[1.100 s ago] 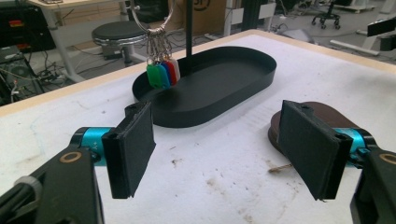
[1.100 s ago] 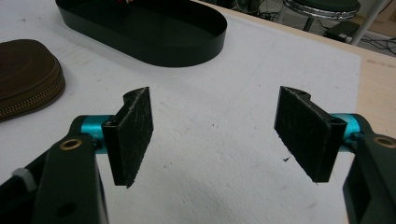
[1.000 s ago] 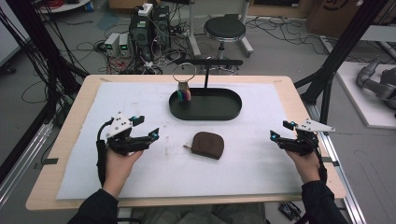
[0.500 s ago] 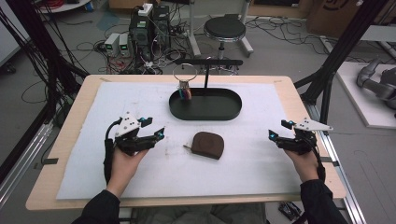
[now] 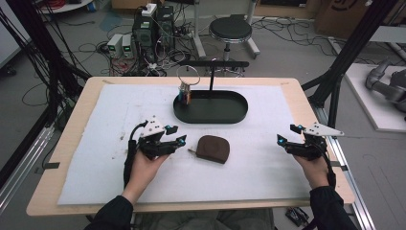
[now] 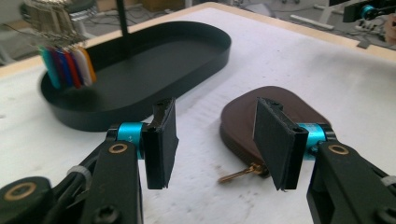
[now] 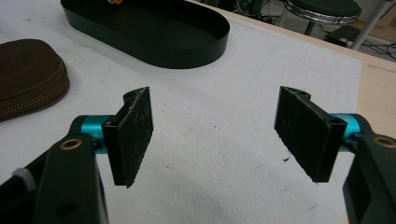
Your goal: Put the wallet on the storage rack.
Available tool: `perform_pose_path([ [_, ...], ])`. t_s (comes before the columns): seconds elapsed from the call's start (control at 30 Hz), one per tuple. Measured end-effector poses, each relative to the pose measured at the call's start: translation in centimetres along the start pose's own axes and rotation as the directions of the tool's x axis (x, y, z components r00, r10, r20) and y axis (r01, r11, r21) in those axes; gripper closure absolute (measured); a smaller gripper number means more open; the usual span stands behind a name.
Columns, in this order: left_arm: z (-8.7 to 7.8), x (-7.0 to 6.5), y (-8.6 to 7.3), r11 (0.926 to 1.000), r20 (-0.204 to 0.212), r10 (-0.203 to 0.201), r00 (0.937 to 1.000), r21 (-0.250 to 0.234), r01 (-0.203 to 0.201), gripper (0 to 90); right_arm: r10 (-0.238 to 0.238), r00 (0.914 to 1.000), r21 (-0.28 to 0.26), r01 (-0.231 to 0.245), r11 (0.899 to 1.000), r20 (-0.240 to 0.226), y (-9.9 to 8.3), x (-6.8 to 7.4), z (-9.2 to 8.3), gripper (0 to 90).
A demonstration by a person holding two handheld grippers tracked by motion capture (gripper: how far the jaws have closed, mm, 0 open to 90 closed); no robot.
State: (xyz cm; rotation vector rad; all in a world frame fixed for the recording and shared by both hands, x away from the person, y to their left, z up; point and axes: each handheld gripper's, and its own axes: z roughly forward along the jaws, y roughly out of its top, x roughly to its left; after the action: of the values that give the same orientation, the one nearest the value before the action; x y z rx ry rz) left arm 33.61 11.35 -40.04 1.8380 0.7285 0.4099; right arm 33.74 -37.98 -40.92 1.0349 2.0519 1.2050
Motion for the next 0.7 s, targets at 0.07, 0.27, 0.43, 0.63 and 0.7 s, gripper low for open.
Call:
perform_pose_path([
  [0.07,0.7,-0.1,0.1,0.9998,-0.001,-0.004,1.0000,0.018,0.004,49.4,-0.001,1.0000,0.002,0.001,1.000,0.000,0.0,0.0,0.0,28.5],
  [0.27,3.0,0.1,0.5,0.9959,0.018,-0.069,0.9975,0.060,0.067,49.3,-0.001,1.0000,0.001,0.001,1.000,-0.005,0.0,0.1,0.1,28.5],
  [0.43,5.3,0.3,1.1,0.9905,0.034,-0.107,0.9937,0.091,0.104,49.4,-0.004,1.0000,0.000,0.004,1.000,-0.006,0.1,0.2,0.1,28.5],
  [0.63,7.8,1.0,0.8,0.9732,0.058,-0.186,0.9808,0.148,0.176,52.5,-0.005,0.9999,-0.003,0.005,1.000,-0.013,0.2,0.3,0.2,28.5],
  [0.7,8.3,1.2,0.5,0.9669,0.044,-0.192,0.9805,0.180,0.181,53.7,-0.006,0.9999,-0.001,0.006,1.000,-0.012,0.1,0.2,0.2,28.5],
])
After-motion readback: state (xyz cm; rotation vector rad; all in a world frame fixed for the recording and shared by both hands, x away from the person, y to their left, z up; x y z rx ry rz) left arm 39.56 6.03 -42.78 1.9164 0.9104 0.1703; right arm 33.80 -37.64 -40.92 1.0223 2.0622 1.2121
